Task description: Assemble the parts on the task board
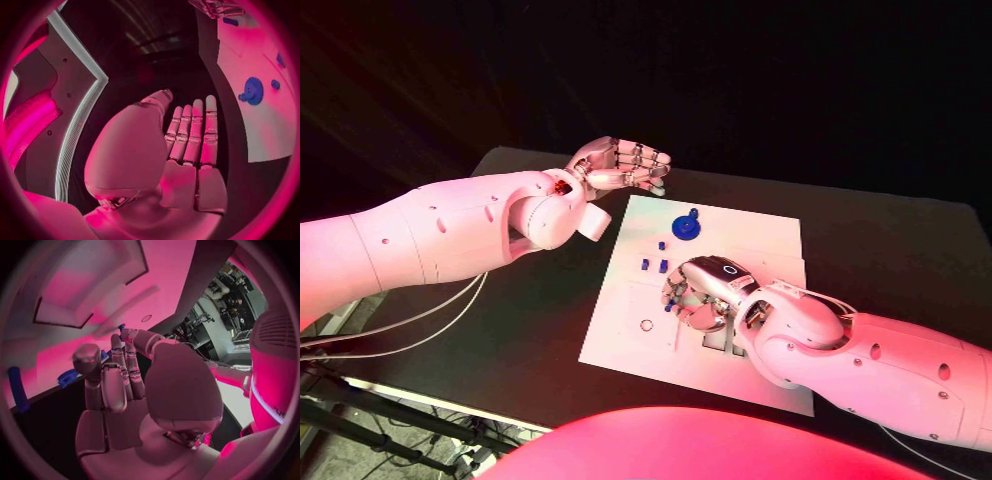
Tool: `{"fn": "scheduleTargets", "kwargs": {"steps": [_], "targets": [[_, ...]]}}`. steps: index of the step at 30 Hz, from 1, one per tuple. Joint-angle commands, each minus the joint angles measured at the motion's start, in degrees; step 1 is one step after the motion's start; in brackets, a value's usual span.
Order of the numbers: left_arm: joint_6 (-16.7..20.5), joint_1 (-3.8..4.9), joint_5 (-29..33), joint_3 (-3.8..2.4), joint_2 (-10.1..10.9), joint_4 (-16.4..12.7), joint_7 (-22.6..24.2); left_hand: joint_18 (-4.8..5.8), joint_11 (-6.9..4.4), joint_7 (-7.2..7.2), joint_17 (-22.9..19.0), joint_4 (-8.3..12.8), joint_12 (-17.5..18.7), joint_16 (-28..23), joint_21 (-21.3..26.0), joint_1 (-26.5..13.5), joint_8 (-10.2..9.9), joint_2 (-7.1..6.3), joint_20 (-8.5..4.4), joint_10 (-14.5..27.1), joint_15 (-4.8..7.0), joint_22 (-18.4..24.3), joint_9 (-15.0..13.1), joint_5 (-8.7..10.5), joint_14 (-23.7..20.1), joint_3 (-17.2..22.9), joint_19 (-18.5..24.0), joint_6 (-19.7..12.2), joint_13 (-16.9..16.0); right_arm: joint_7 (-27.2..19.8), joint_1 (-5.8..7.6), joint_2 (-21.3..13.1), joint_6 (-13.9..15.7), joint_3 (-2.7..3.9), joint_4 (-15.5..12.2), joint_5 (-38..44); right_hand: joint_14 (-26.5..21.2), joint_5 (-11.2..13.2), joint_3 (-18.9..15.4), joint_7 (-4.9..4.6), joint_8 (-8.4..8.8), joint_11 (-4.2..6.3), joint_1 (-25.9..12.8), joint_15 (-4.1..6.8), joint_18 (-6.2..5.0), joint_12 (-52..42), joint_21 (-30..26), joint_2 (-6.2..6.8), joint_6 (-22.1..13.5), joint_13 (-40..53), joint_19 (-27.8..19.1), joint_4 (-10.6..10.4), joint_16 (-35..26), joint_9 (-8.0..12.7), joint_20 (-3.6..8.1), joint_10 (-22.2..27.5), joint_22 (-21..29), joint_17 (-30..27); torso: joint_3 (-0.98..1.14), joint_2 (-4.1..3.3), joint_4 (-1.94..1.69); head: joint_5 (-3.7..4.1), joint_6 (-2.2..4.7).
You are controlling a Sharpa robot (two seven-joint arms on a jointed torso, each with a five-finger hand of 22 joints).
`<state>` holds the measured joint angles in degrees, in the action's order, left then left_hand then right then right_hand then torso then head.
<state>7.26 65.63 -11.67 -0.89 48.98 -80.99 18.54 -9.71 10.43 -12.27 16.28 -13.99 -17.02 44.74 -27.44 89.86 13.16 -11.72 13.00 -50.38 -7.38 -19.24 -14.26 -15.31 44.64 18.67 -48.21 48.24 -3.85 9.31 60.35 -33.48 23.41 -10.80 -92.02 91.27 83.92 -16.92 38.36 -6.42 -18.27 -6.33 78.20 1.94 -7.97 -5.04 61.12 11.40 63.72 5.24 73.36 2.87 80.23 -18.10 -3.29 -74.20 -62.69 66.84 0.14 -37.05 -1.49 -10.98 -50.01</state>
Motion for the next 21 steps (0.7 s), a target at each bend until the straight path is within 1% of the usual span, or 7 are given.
{"fn": "scheduleTargets", "kwargs": {"steps": [1,3,7,9,11,15,21], "targets": [[-1.2,0.04,0.2,-0.04,-0.2,-0.1,0.2,-0.43,0.03,-0.91,-0.1,0.1,0.2,0.0,0.0,0.1,-0.3,-0.23,-0.04,0.5,-0.14,-0.1,0.0,-0.14,0.3,0.3,-0.1,-0.5,0.1,1.3,-0.17,0.2,-2.1,-0.10,0.1,2.0,2.1,-0.1,0.3,-0.14,-0.37,4.07,-0.1,0.29,0.82,-0.1,0.1,-0.42,-0.1,2.6,-0.3,0.1,0.1,-0.1,-0.23,-4.5,0.0,-0.1,-0.03,-0.01,0.07,-0.03,0.01],[-1.2,0.04,0.1,-0.05,-0.3,-0.1,0.2,-0.43,0.03,-0.91,-0.1,0.1,0.2,0.0,0.0,0.1,-0.3,-0.23,-0.04,0.5,-0.14,-0.1,0.0,-0.14,0.3,0.3,-0.1,-0.5,0.1,1.6,-0.19,0.4,-2.5,-0.11,0.1,3.0,2.1,-0.1,0.3,-0.15,-0.37,4.06,-0.2,0.28,0.79,-0.1,0.0,-0.39,-0.2,2.6,-0.4,0.1,0.1,-0.1,-0.24,-4.5,0.0,-0.1,-0.03,-0.02,0.06,-0.06,0.01],[-1.1,0.04,0.1,-0.05,-0.2,-0.1,0.2,-0.43,0.03,-0.91,-0.1,0.1,0.2,0.0,0.0,0.1,-0.3,-0.23,-0.04,0.5,-0.14,-0.1,0.0,-0.14,0.3,0.3,-0.1,-0.5,0.1,2.0,-0.27,0.6,-3.2,-0.14,0.1,4.6,2.1,-0.1,0.3,-0.16,-0.38,4.06,-0.2,0.27,0.81,-0.1,0.1,-0.32,-0.2,2.7,-0.3,0.1,0.2,-0.2,-0.25,-4.5,-0.1,0.0,0.04,-0.04,-0.03,0.01,0.01],[-1.1,0.04,0.1,-0.05,-0.2,-0.1,0.2,-0.43,0.03,-0.91,-0.1,0.1,0.2,0.0,0.0,0.1,-0.3,-0.23,-0.04,0.5,-0.14,-0.1,0.0,-0.14,0.3,0.3,-0.1,-0.5,0.1,2.1,-0.30,0.6,-3.5,-0.17,0.1,4.9,2.1,-0.1,0.3,-0.16,-0.38,4.06,-0.2,0.27,0.81,-0.1,0.1,-0.32,-0.2,2.7,-0.3,0.1,0.2,-0.2,-0.25,-4.5,-0.1,0.0,0.05,-0.01,-0.01,0.02,0.01],[-1.0,0.04,0.1,-0.05,-0.1,-0.1,0.2,-0.43,0.03,-0.91,-0.1,0.1,0.2,0.0,0.0,0.1,-0.3,-0.23,-0.04,0.5,-0.14,-0.1,0.0,-0.14,0.3,0.3,-0.1,-0.5,0.1,2.2,-0.32,0.7,-3.8,-0.20,0.1,5.0,2.1,0.0,0.1,-0.19,-0.41,4.04,-0.5,0.25,0.75,0.0,-0.2,-0.04,-0.2,2.8,-0.5,0.2,0.1,-0.3,-0.28,-4.4,0.1,-0.3,0.02,0.02,0.00,0.04,0.01],[-1.0,0.04,0.1,-0.05,0.0,-0.2,0.3,-0.43,0.03,-0.91,-0.1,0.1,0.2,0.0,0.0,0.1,-0.3,-0.23,-0.04,0.5,-0.14,-0.1,0.0,-0.14,0.3,0.3,-0.1,-0.5,0.1,2.2,-0.34,0.7,-4.0,-0.24,0.2,4.8,2.0,0.1,-1.1,-0.50,-0.22,3.81,-1.2,0.00,0.65,0.6,-0.8,0.63,-0.9,3.1,-1.1,0.4,0.2,-0.8,-0.51,-3.5,0.4,-0.3,-0.03,0.02,0.05,0.01,0.01],[-0.9,0.04,0.0,-0.05,0.3,-0.1,0.2,-0.41,0.06,-0.92,-0.1,0.1,0.2,-0.1,0.0,0.0,-0.3,-0.19,-0.03,0.6,-0.17,-0.1,0.0,-0.13,0.3,0.4,-0.1,-0.5,0.1,2.4,-0.34,0.5,-3.9,-0.28,0.2,4.1,2.0,0.2,-2.4,-0.62,0.02,3.62,-1.9,-0.22,0.56,1.0,-1.4,0.58,-1.6,3.5,-1.5,0.2,0.2,-1.2,-0.80,-2.9,0.7,-0.5,0.00,0.01,0.06,-0.01,0.01]]}}
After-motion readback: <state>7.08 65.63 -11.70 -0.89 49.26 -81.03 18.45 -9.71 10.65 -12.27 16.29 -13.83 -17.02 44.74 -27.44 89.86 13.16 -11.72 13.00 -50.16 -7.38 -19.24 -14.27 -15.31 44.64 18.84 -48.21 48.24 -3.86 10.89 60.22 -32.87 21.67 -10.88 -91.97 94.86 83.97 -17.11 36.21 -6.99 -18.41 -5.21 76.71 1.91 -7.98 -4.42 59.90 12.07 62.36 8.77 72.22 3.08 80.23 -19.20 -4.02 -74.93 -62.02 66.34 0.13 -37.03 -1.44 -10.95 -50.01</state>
